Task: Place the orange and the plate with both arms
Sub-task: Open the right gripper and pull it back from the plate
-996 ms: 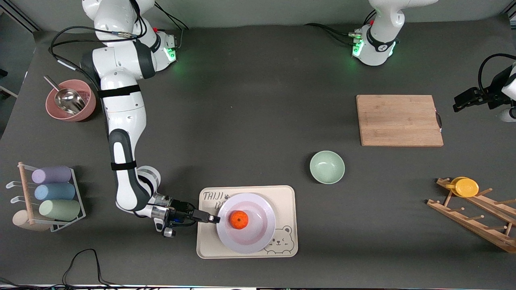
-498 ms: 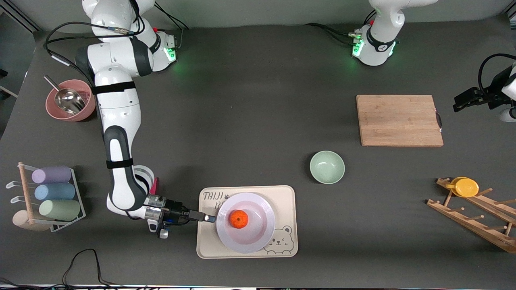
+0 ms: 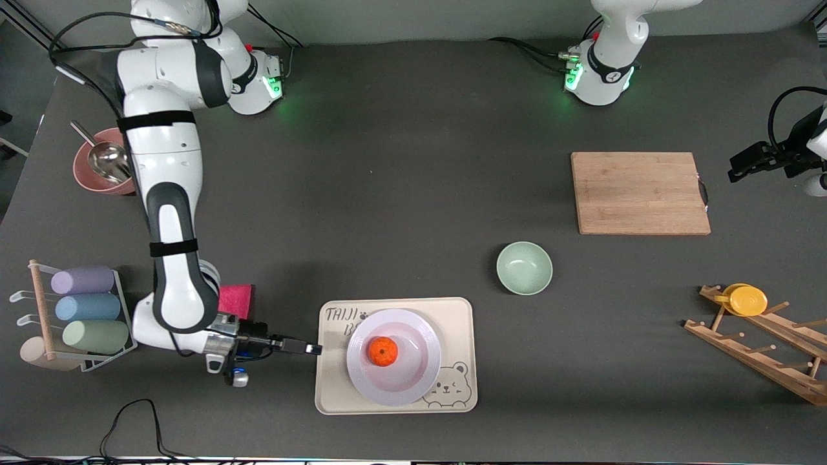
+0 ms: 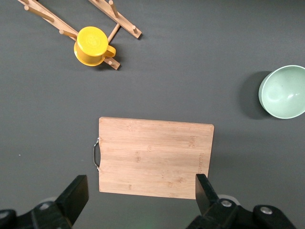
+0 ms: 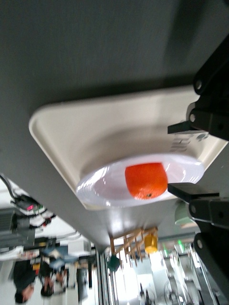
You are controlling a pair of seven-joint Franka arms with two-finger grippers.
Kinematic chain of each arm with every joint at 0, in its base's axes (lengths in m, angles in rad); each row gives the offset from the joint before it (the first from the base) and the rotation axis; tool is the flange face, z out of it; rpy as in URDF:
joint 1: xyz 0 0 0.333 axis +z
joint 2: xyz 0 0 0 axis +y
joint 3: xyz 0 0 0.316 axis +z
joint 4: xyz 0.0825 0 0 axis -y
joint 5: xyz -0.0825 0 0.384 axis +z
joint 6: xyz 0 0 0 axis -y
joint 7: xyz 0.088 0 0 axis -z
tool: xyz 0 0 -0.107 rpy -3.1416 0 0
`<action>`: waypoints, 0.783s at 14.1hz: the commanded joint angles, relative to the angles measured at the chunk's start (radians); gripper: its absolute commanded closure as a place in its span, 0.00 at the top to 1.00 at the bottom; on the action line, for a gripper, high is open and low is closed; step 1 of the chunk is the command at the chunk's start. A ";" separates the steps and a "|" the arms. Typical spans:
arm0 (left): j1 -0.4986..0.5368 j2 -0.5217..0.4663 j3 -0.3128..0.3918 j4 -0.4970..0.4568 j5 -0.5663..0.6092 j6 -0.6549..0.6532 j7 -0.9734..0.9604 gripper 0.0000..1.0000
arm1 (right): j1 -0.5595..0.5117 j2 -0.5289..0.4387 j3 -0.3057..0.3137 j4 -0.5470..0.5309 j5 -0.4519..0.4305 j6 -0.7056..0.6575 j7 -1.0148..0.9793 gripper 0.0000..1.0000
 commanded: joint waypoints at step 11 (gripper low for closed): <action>-0.015 -0.040 0.003 -0.013 -0.007 0.002 -0.015 1.00 | -0.075 -0.640 0.011 -0.379 -0.908 -0.115 0.218 1.00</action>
